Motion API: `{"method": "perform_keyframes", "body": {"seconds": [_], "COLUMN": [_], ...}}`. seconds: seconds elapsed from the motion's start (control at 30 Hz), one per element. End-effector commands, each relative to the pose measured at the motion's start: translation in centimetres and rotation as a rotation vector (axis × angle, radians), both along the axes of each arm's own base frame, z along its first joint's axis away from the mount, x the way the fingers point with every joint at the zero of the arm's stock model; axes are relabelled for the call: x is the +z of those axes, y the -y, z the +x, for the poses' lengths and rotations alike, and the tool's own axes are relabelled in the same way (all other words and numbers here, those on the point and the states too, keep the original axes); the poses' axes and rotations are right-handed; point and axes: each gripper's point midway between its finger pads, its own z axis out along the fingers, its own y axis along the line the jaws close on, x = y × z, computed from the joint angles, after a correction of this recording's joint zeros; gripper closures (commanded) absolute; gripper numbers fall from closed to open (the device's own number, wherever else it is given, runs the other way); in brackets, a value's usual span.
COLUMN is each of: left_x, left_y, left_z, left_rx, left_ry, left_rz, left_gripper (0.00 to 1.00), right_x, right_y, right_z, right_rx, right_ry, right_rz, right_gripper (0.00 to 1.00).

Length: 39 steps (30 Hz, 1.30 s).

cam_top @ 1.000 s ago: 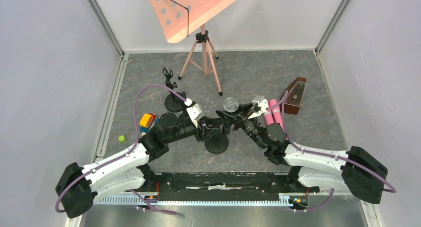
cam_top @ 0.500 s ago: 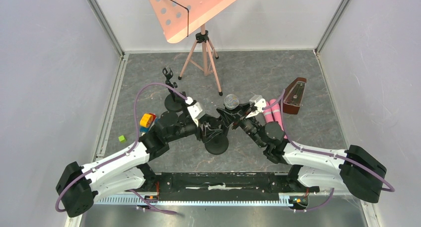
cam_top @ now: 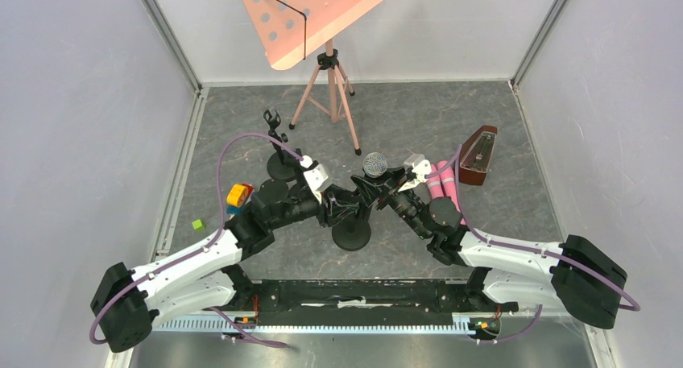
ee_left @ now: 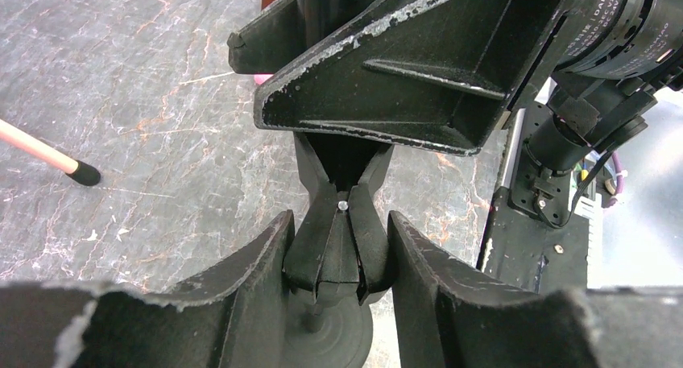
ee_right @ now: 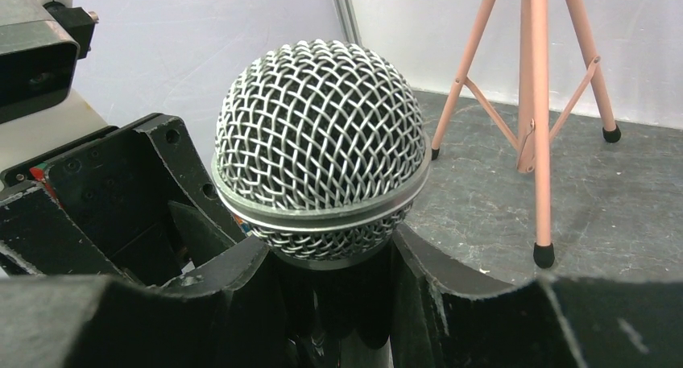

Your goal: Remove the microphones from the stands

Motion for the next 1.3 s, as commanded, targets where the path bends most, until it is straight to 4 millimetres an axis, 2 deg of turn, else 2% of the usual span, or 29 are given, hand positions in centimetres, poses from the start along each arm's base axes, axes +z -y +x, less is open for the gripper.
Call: {"method": "perform_keyframes", "body": {"seconds": [0.0, 0.3, 0.53, 0.6, 0.67, 0.73, 0.8, 0.87, 1.0, 1.07, 1.13, 1.2, 1.27], "left_x": [1.1, 0.4, -0.1, -0.2, -0.3, -0.5, -0.7, -0.8, -0.8, -0.6, -0.7, -0.6, -0.4], "left_y": [0.1, -0.3, -0.6, -0.6, -0.7, -0.8, -0.9, -0.9, -0.7, -0.5, -0.5, -0.4, -0.3], "left_z": [-0.3, -0.4, -0.3, -0.3, -0.3, -0.3, -0.3, -0.3, -0.2, -0.2, -0.2, -0.2, -0.3], "left_rx": [-0.019, -0.011, 0.0, 0.0, 0.002, 0.007, 0.007, 0.008, 0.007, 0.0, -0.003, -0.007, -0.009], "left_ry": [0.022, 0.02, 0.016, 0.014, 0.012, 0.007, 0.0, -0.003, -0.004, -0.005, -0.009, -0.01, -0.012], "left_rz": [-0.003, 0.024, 0.038, 0.042, 0.048, 0.057, 0.072, 0.076, 0.078, 0.075, 0.076, 0.071, 0.063], "left_gripper": [0.57, 0.72, 0.79, 0.86, 0.89, 0.93, 0.95, 0.95, 0.95, 0.95, 0.89, 0.76, 0.55], "right_x": [-0.3, -0.1, -0.8, -0.9, -1.1, -2.5, -3.6, -3.6, -2.8, -2.1, -1.8, -1.5, -1.2], "right_y": [-0.9, -0.7, -0.2, 0.1, 0.7, 1.8, 2.6, 2.9, 3.4, 3.0, 2.5, 1.9, 1.6], "right_z": [-0.4, -0.5, -0.3, -0.1, 0.3, 1.8, 2.7, 2.6, 1.7, 1.2, 0.9, 0.6, 0.2], "right_rx": [0.04, 0.038, 0.012, -0.004, -0.043, -0.167, -0.252, -0.255, -0.217, -0.179, -0.149, -0.116, -0.09], "right_ry": [-0.028, -0.037, -0.051, -0.057, -0.07, -0.137, -0.174, -0.149, -0.115, -0.099, -0.093, -0.082, -0.071], "right_rz": [-0.004, 0.012, 0.005, 0.011, 0.012, -0.057, -0.145, -0.16, -0.058, -0.028, -0.031, -0.037, -0.03], "right_gripper": [0.61, 0.59, 0.6, 0.6, 0.61, 0.67, 0.67, 0.64, 0.65, 0.65, 0.65, 0.65, 0.65]}}
